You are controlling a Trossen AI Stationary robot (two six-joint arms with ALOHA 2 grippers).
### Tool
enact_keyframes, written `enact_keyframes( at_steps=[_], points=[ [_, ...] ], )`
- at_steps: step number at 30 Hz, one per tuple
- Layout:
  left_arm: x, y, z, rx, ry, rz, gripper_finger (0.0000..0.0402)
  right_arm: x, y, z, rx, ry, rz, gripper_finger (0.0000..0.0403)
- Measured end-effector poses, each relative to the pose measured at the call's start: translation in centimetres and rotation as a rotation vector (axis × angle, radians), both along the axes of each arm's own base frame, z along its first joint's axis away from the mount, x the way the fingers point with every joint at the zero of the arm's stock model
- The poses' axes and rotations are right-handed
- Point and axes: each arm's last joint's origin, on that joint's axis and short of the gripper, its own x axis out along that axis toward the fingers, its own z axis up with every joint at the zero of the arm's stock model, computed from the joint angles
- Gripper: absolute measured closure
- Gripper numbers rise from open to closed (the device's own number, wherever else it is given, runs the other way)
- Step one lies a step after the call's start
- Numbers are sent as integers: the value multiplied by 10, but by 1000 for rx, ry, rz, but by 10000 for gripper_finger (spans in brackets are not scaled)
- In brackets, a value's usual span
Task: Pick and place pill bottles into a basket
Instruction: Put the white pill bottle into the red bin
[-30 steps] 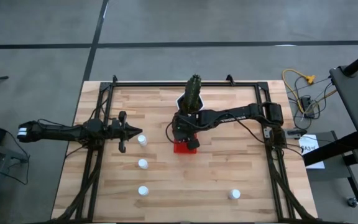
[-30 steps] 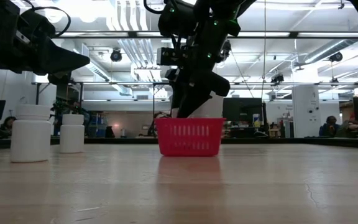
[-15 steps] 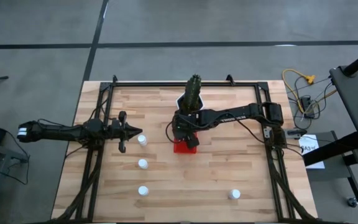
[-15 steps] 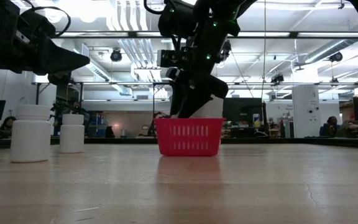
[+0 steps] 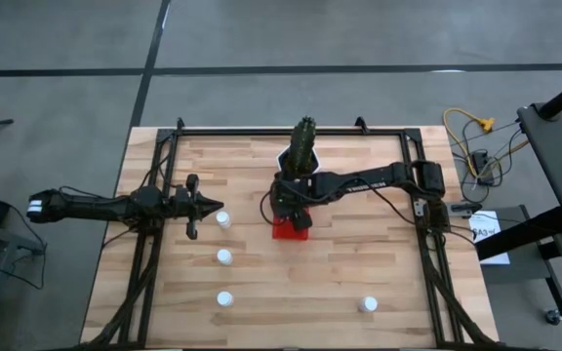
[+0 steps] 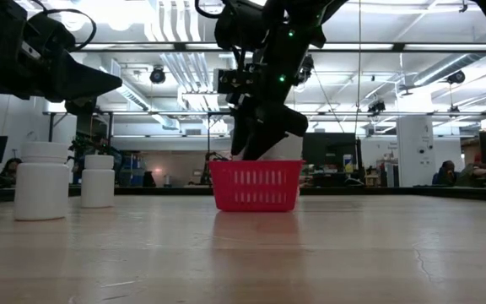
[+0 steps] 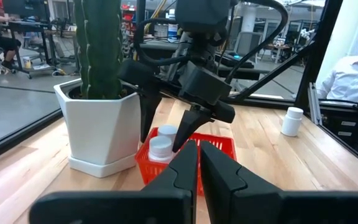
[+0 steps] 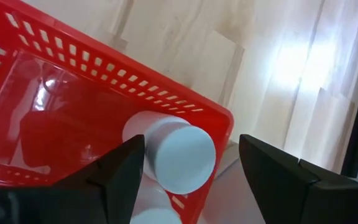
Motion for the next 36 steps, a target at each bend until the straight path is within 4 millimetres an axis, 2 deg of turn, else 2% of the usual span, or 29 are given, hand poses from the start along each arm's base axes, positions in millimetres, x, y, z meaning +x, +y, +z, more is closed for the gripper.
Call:
enact_keyframes(
  at_steps=[7, 17, 23, 27, 36],
  points=[
    [0, 0, 0, 0, 4, 0, 401, 1, 11, 3, 5, -6, 26, 152],
    [1, 0, -1, 0, 12, 0, 401, 0, 40, 26, 27, -58, 55, 151],
    [1, 0, -2, 0, 19, -1, 401, -10, 67, 42, 55, -94, 76, 151],
    [1, 0, -2, 0, 19, 0, 401, -21, 88, 46, 80, -73, 82, 151],
    [1, 0, -2, 0, 20, 0, 401, -50, 134, 35, 104, 80, 61, 152]
  ],
)
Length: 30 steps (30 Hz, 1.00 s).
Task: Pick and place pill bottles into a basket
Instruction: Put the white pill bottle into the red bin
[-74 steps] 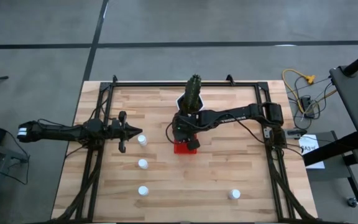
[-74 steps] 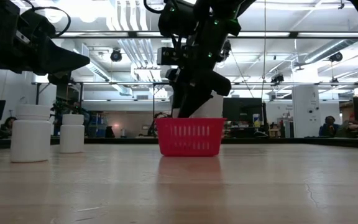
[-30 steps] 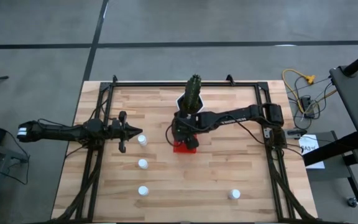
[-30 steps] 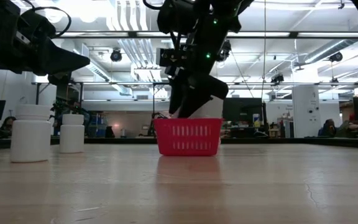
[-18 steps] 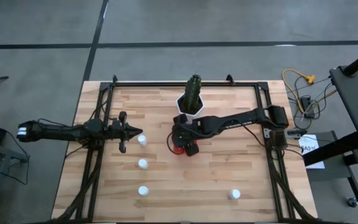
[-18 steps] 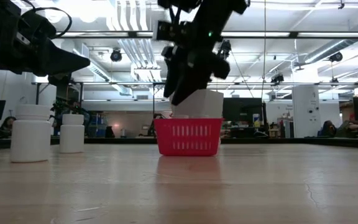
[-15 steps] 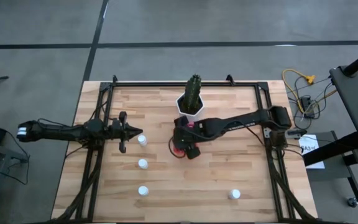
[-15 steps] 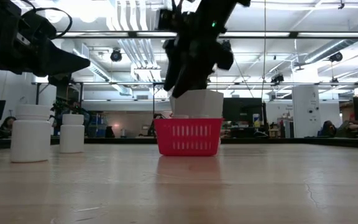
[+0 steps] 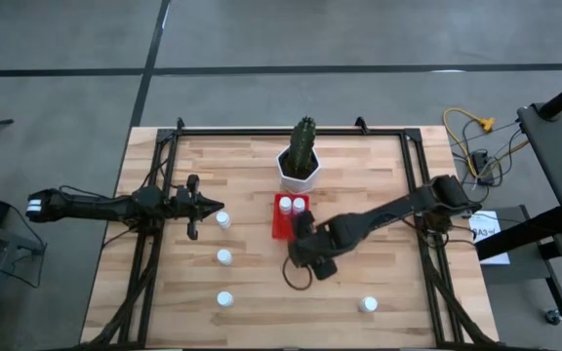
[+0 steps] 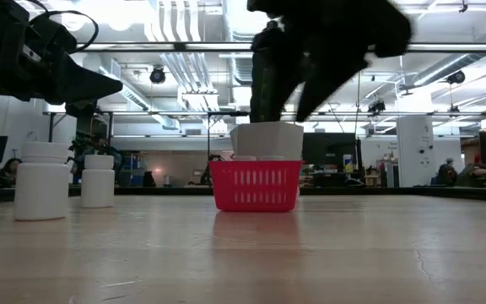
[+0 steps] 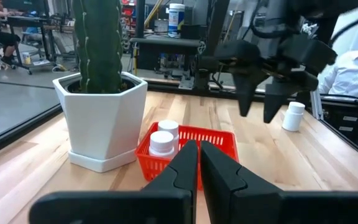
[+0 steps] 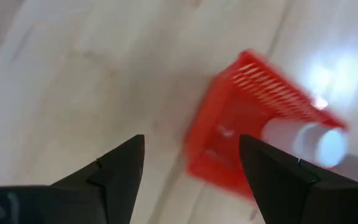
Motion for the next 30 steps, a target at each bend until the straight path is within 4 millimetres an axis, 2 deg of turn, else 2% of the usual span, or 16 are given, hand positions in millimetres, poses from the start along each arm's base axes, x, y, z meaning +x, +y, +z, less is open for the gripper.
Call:
enact_keyframes(
  at_steps=[7, 14, 22, 30],
  points=[
    [0, 0, 0, 0, 5, 0, 401, -21, 33, -4, -1, 65, 23, 152],
    [0, 0, 0, 0, 4, 0, 401, -36, 58, 3, 21, 52, 42, 159],
    [0, 0, -1, 0, 6, 0, 401, -62, 72, 14, 26, 103, -24, 165],
    [1, 0, -1, 0, 9, 0, 401, -83, 87, 30, 68, 71, -41, 164]
  ],
)
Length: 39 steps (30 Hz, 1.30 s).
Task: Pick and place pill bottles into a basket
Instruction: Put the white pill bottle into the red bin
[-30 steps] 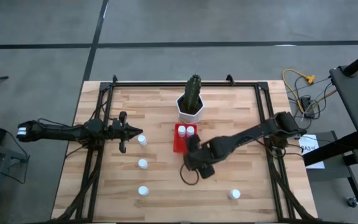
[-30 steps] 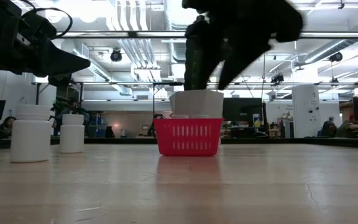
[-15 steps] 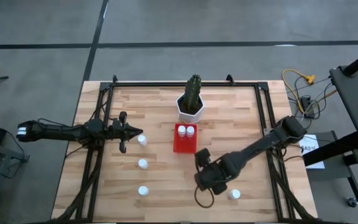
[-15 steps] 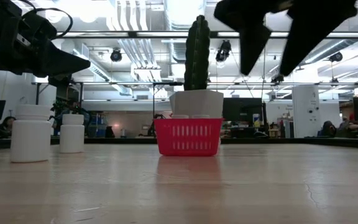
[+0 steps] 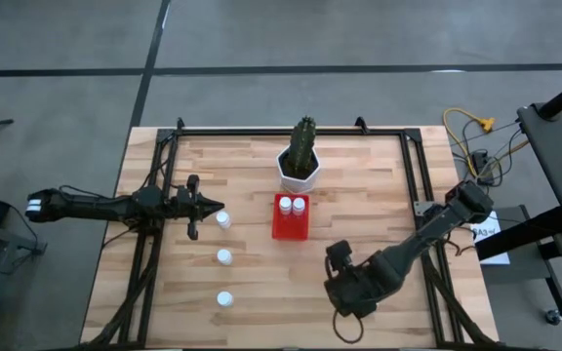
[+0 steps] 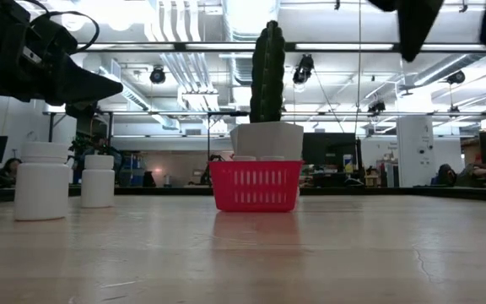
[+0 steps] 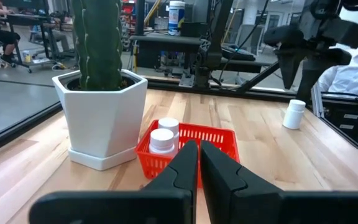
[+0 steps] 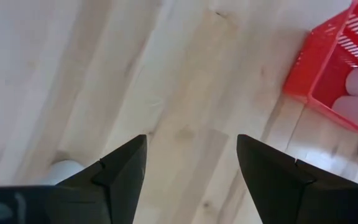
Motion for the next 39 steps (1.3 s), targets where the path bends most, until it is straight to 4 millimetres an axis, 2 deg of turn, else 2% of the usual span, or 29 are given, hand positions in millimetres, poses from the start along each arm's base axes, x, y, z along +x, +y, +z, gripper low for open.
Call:
enact_keyframes(
  at_steps=[8, 16, 28, 39],
  points=[
    [0, 0, 0, 0, 0, 0, 401, -9, 11, -1, 11, 5, -9, 165],
    [0, 0, 0, 0, 0, 0, 401, -15, 8, -3, 9, 50, -110, 165],
    [0, 0, 0, 0, 1, 0, 401, -18, 12, -3, 121, 107, -222, 164],
    [0, 0, 0, 0, 1, 0, 401, -33, 32, -4, 178, 141, -261, 114]
  ],
)
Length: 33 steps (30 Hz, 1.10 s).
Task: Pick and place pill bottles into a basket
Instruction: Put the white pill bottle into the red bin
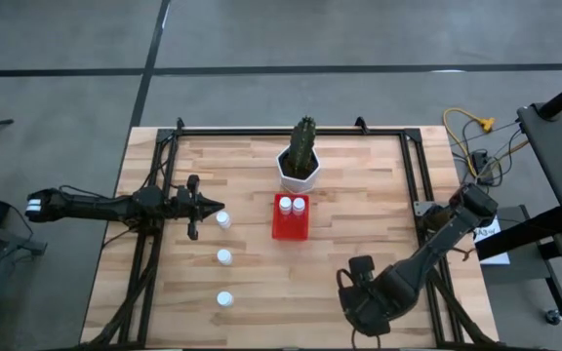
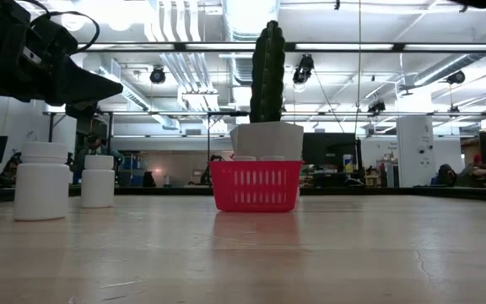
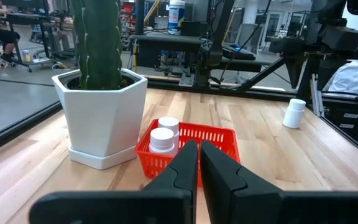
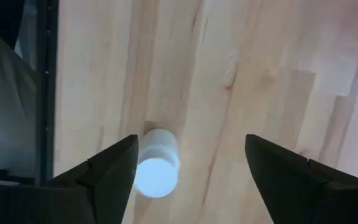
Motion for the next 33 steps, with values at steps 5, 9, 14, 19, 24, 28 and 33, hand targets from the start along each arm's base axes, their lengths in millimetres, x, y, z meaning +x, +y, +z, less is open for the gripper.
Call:
enact_keyframes(
  at_steps=[5, 9, 14, 19, 24, 28, 33],
  points=[
    [0, 0, 0, 0, 0, 0, 401, -11, 13, 0, 4, -11, 3, 111],
    [0, 0, 0, 0, 0, 0, 401, -20, 21, 0, -15, -34, 8, 116],
    [0, 0, 0, 0, 0, 0, 401, -30, 27, -6, -33, -30, 9, 117],
    [0, 0, 0, 0, 0, 0, 401, -34, 28, -16, -44, -23, 15, 120],
    [0, 0, 0, 0, -1, 0, 401, -34, 27, -19, -49, -30, 4, 124],
    [0, 0, 0, 0, -1, 0, 401, -35, 28, -27, -49, -43, 15, 124],
    [0, 0, 0, 0, -2, 0, 401, -38, 24, -38, -72, -24, 17, 127]
  ],
)
